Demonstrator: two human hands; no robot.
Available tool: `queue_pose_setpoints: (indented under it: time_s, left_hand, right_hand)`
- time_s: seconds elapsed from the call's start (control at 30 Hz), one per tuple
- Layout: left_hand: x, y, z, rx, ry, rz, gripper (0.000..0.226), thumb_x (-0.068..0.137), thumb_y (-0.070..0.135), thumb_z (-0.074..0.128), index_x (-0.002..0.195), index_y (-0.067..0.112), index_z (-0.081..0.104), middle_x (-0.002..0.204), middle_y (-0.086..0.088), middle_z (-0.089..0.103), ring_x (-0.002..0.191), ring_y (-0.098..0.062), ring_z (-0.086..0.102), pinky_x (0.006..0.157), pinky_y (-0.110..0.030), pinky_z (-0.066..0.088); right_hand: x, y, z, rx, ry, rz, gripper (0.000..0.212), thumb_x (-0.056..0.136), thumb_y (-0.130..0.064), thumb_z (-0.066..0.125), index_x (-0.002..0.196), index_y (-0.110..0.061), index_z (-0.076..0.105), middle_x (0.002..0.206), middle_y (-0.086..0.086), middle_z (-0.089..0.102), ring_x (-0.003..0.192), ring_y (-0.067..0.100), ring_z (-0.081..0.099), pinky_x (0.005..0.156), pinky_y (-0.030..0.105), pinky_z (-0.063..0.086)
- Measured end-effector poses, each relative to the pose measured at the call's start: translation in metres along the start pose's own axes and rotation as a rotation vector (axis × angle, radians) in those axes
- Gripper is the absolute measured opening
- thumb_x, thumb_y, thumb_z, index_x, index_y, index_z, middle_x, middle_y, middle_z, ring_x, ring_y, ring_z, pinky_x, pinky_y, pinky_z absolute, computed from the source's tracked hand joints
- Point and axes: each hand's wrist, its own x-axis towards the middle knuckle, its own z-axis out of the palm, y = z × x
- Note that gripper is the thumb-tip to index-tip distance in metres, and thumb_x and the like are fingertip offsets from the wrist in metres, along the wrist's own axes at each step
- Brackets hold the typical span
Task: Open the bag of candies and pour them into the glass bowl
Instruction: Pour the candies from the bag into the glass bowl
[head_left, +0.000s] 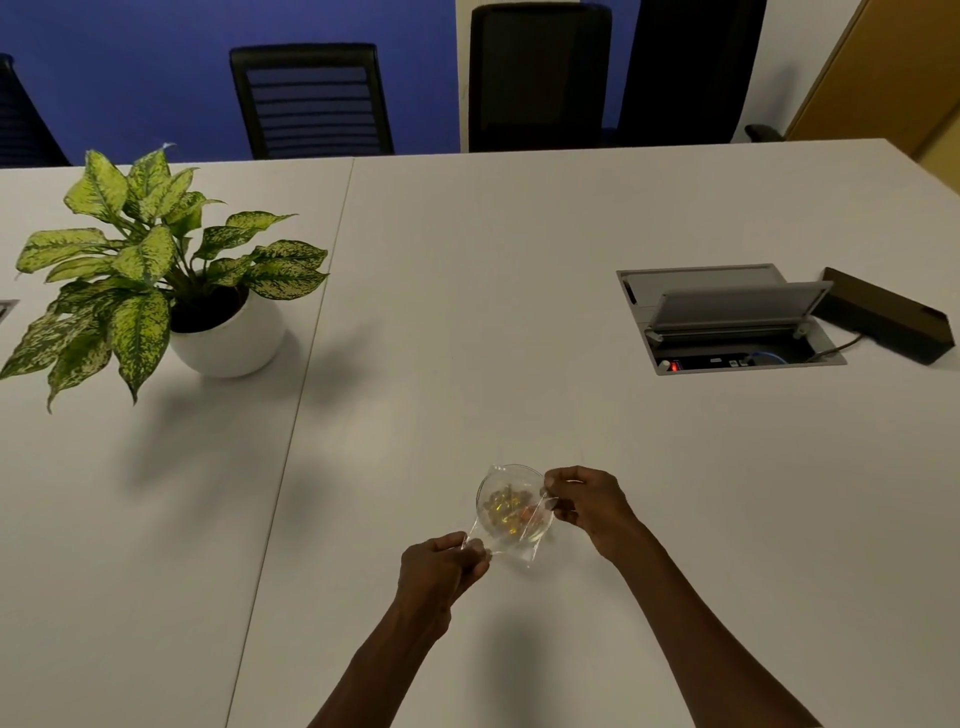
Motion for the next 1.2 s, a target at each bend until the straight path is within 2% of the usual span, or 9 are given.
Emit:
queue_pose_setpoints:
  time_s: [0.17, 0.27, 0.33, 0.4, 0.57, 0.8, 0.97, 1.1, 1.2]
  left_hand:
    - [0.002, -0.003, -0.011, -0.078, -0.015, 0.013, 0.037, 0.081, -0.014, 0.068, 0.115, -0.01, 0.055, 0.094, -0.023, 0.072, 0.08, -0.03, 0.073, 0.057, -0.024, 0.061]
    - [0.004, -0.004, -0.014, -0.156, -0.119, 0.024, 0.055, 0.068, 0.006, 0.083, 0.116, -0.008, 0.061, 0.091, -0.012, 0.078, 0.093, -0.028, 0.073, 0.07, -0.029, 0.06]
    - [0.003, -0.004, -0.013, -0.159, -0.191, -0.003, 0.064, 0.064, 0.016, 0.085, 0.12, -0.004, 0.061, 0.106, -0.011, 0.076, 0.102, -0.027, 0.071, 0.076, -0.031, 0.057]
    - [0.0, -0.007, -0.01, -0.122, -0.231, -0.005, 0.06, 0.067, 0.018, 0.085, 0.119, 0.0, 0.062, 0.111, -0.014, 0.075, 0.102, -0.027, 0.072, 0.08, -0.032, 0.057]
    - [-0.002, -0.016, -0.005, -0.02, -0.113, 0.102, 0.029, 0.073, 0.006, 0.083, 0.098, -0.005, 0.072, 0.084, -0.016, 0.076, 0.075, -0.021, 0.074, 0.065, -0.025, 0.059]
    - [-0.001, -0.021, -0.005, -0.151, -0.089, 0.099, 0.006, 0.079, 0.0, 0.077, 0.084, 0.001, 0.074, 0.084, -0.012, 0.075, 0.083, -0.021, 0.072, 0.064, -0.023, 0.06]
    - [0.0, -0.026, 0.0, -0.227, -0.075, 0.127, 0.01, 0.082, -0.005, 0.071, 0.086, 0.003, 0.076, 0.085, -0.012, 0.077, 0.08, -0.019, 0.074, 0.065, -0.024, 0.061]
    - [0.001, -0.032, -0.009, -0.251, -0.074, 0.127, 0.017, 0.081, 0.001, 0.074, 0.098, 0.002, 0.071, 0.092, -0.013, 0.078, 0.088, -0.023, 0.074, 0.082, -0.035, 0.056]
    - [0.004, -0.036, -0.025, -0.268, -0.044, 0.14, 0.02, 0.082, 0.01, 0.076, 0.1, 0.002, 0.072, 0.089, -0.011, 0.078, 0.089, -0.024, 0.072, 0.08, -0.034, 0.055]
  right_hand:
    - [-0.004, -0.009, 0.009, -0.109, 0.007, -0.131, 0.007, 0.083, 0.0, 0.071, 0.09, 0.0, 0.071, 0.083, 0.022, 0.074, 0.067, 0.024, 0.064, 0.06, 0.028, 0.054]
    - [-0.008, -0.011, 0.013, -0.032, -0.03, -0.147, 0.007, 0.084, 0.0, 0.07, 0.09, -0.002, 0.071, 0.083, 0.019, 0.075, 0.065, 0.023, 0.065, 0.061, 0.028, 0.054]
    - [-0.01, -0.009, 0.016, 0.017, -0.033, -0.148, 0.007, 0.084, 0.0, 0.071, 0.089, -0.004, 0.072, 0.082, 0.015, 0.076, 0.063, 0.02, 0.065, 0.061, 0.028, 0.054]
    - [-0.012, -0.007, 0.02, 0.041, -0.033, -0.14, 0.007, 0.084, -0.002, 0.071, 0.089, -0.006, 0.072, 0.08, 0.011, 0.077, 0.063, 0.017, 0.067, 0.062, 0.027, 0.055]
    - [-0.015, -0.004, 0.023, 0.014, -0.029, -0.153, 0.009, 0.082, -0.001, 0.073, 0.09, -0.005, 0.073, 0.079, 0.012, 0.077, 0.067, 0.019, 0.069, 0.061, 0.029, 0.057]
    - [-0.017, 0.001, 0.029, 0.071, -0.031, -0.094, 0.037, 0.076, -0.016, 0.082, 0.108, -0.004, 0.066, 0.093, 0.021, 0.076, 0.075, 0.029, 0.069, 0.08, 0.045, 0.057]
    - [-0.036, 0.022, 0.044, 0.054, -0.178, -0.016, 0.039, 0.07, -0.025, 0.085, 0.101, -0.006, 0.073, 0.095, 0.017, 0.077, 0.078, 0.024, 0.071, 0.07, 0.031, 0.057]
    - [-0.043, 0.029, 0.053, -0.03, -0.157, -0.058, 0.03, 0.071, -0.01, 0.083, 0.098, -0.003, 0.072, 0.086, 0.014, 0.077, 0.072, 0.018, 0.07, 0.063, 0.024, 0.055]
    - [-0.043, 0.031, 0.056, -0.136, -0.13, -0.092, 0.026, 0.071, -0.005, 0.083, 0.093, -0.005, 0.07, 0.08, 0.012, 0.076, 0.066, 0.015, 0.07, 0.06, 0.024, 0.055]
